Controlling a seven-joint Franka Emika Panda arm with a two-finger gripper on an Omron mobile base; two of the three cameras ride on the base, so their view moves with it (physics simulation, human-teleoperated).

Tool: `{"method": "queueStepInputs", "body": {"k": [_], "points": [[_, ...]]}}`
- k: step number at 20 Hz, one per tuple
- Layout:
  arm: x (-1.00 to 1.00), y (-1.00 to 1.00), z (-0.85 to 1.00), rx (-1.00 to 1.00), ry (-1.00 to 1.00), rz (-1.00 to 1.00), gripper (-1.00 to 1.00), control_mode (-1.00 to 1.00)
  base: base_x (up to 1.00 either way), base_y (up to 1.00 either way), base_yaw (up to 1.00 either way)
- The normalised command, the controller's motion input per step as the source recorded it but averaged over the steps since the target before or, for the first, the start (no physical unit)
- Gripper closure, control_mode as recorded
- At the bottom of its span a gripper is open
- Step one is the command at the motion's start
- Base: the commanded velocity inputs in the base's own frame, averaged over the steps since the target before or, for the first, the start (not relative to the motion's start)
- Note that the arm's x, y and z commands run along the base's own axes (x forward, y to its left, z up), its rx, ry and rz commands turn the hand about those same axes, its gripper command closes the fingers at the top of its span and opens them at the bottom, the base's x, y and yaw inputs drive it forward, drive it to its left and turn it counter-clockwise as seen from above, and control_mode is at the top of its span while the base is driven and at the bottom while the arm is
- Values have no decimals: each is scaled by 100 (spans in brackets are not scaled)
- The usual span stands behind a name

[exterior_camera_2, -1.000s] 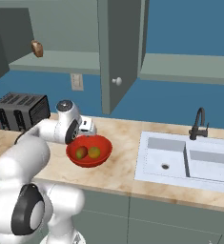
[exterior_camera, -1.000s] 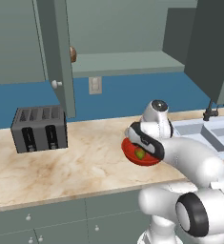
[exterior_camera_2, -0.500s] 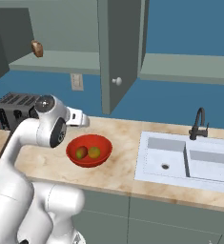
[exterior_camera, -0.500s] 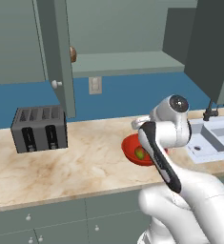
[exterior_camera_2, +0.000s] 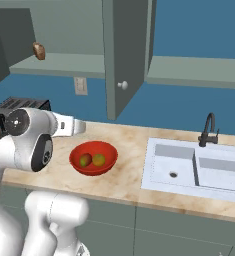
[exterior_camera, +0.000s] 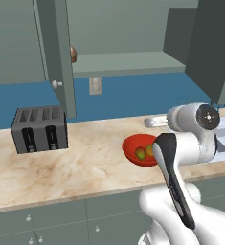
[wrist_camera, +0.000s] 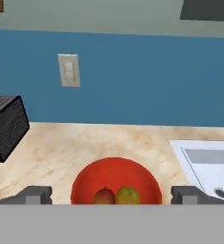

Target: Open the cabinet. Pick the orange and mango from the cabinet and place them into the bowl. Then close the cabinet.

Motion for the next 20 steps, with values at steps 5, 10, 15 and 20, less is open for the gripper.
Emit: {"method": "queueStepInputs", "body": {"k": [5,10,15,20], "points": [[-66,-33,95,0,-4,-3,-100,-100,0,0,0],[-74,-48,70,0,-1,0,-100,-100,0,0,0],[-78,-61,55,2,0,-4,-100,-100,0,0,0],[-62,-62,45,4,0,-10,-100,-100,0,0,0]]}}
